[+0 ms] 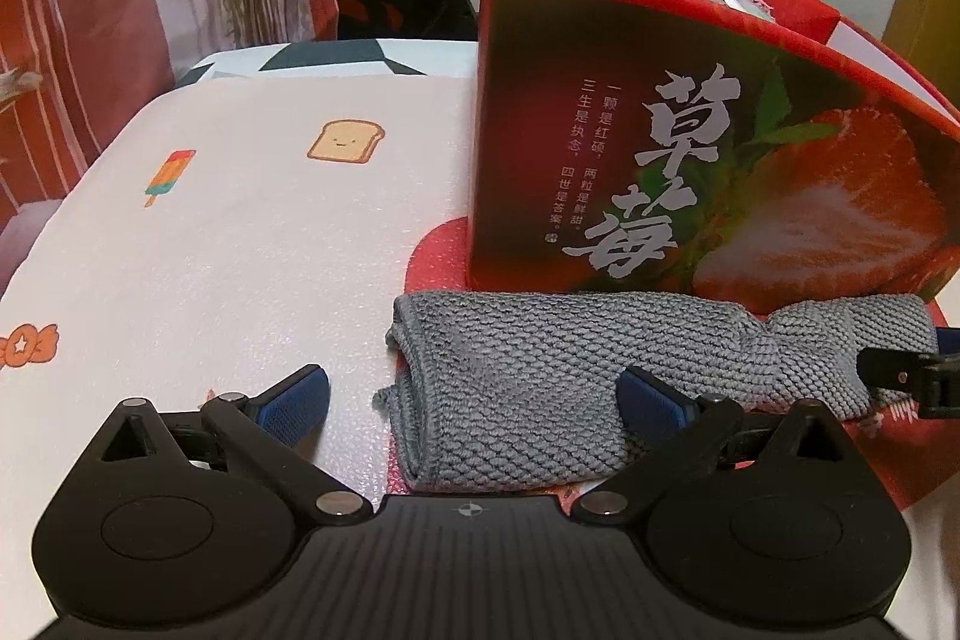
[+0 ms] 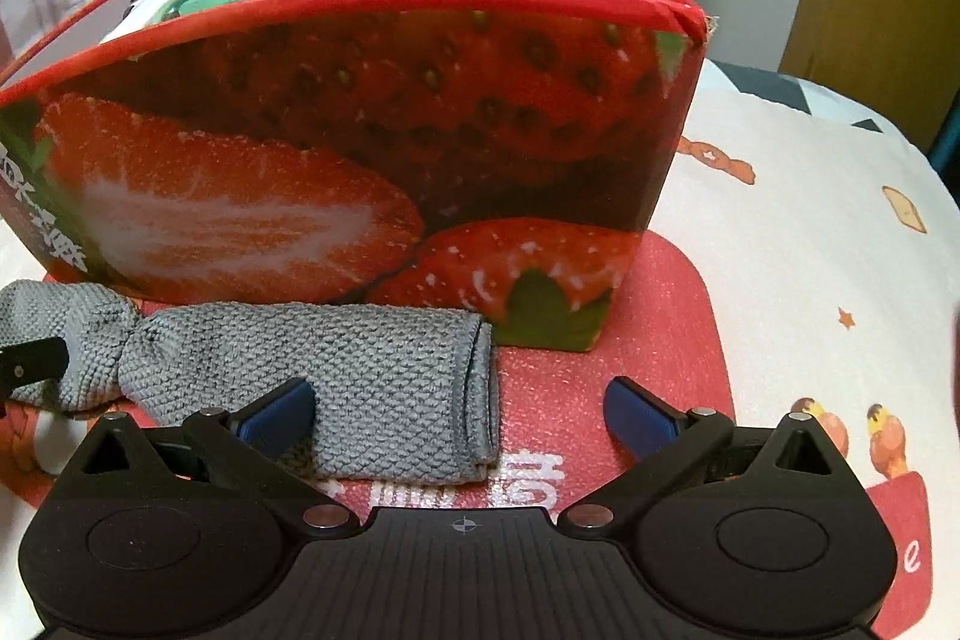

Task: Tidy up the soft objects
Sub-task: 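Move both tools down to the grey mesh cloth beside the box, then close both tools on the grey cloth and lift it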

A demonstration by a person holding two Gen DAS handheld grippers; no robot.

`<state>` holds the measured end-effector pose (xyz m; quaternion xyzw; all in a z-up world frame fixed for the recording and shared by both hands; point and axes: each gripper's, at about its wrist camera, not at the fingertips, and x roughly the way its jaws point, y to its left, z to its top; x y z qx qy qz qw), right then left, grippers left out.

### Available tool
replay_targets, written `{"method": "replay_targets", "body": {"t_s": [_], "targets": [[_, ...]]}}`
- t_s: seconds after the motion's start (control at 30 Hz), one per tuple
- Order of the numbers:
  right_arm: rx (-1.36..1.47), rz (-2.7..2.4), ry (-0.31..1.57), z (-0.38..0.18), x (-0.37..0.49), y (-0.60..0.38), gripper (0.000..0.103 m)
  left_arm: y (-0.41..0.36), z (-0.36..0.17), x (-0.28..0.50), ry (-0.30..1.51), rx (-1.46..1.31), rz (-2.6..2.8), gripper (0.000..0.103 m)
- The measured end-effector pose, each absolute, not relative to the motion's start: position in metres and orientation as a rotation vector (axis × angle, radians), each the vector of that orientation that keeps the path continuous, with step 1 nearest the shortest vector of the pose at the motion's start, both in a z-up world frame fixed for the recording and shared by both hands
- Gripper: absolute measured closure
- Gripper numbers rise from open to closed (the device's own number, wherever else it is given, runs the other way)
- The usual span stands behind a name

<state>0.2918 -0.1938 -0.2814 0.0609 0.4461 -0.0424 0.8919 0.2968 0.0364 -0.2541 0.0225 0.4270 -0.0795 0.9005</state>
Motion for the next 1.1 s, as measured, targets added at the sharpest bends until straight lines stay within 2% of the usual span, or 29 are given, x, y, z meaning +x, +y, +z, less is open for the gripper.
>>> {"method": "replay_targets", "body": {"t_s": [0.07,0.13,0.17,0.2,0.23,0.27,0.3,0.33,0.4,0.43,0.47,0.5,0.8,1.1], "targets": [[0.126,-0.084,0.916,-0.282,0.289,-0.195,0.001,0.036,-0.253,0.295,0.88,0.039,-0.158,0.001],[0.131,-0.08,0.91,-0.28,0.287,-0.194,0.006,0.037,-0.253,0.293,0.872,0.031,-0.168,0.008],[0.127,-0.071,0.91,-0.28,0.285,-0.193,0.013,0.037,-0.251,0.291,0.866,0.028,-0.183,0.017],[0.125,-0.055,0.903,-0.278,0.284,-0.191,0.025,0.037,-0.249,0.29,0.862,0.023,-0.205,0.022],[0.125,-0.031,0.895,-0.276,0.282,-0.189,0.032,0.037,-0.248,0.288,0.863,0.014,-0.229,0.032],[0.128,-0.009,0.892,-0.274,0.28,-0.186,0.045,0.037,-0.246,0.288,0.864,0.004,-0.246,0.044],[0.13,0.0,0.891,-0.273,0.278,-0.183,0.049,0.037,-0.246,0.287,0.866,-0.01,-0.263,0.053],[0.133,-0.004,0.892,-0.272,0.277,-0.18,0.051,0.038,-0.245,0.287,0.871,-0.025,-0.278,0.057],[0.155,-0.006,0.892,-0.271,0.275,-0.179,0.061,0.039,-0.245,0.285,0.877,-0.059,-0.307,0.078],[0.174,0.003,0.894,-0.269,0.274,-0.18,0.066,0.04,-0.245,0.284,0.877,-0.079,-0.325,0.079],[0.203,0.022,0.901,-0.268,0.273,-0.181,0.081,0.042,-0.244,0.282,0.875,-0.098,-0.338,0.08],[0.231,0.043,0.911,-0.266,0.272,-0.182,0.088,0.042,-0.243,0.28,0.873,-0.107,-0.345,0.081],[0.211,0.069,0.88,-0.248,0.253,-0.176,0.089,0.037,-0.225,0.258,0.823,-0.092,-0.399,0.082],[0.176,0.107,0.772,-0.202,0.234,-0.172,0.089,0.046,-0.193,0.236,0.737,-0.115,-0.383,0.082]]}}
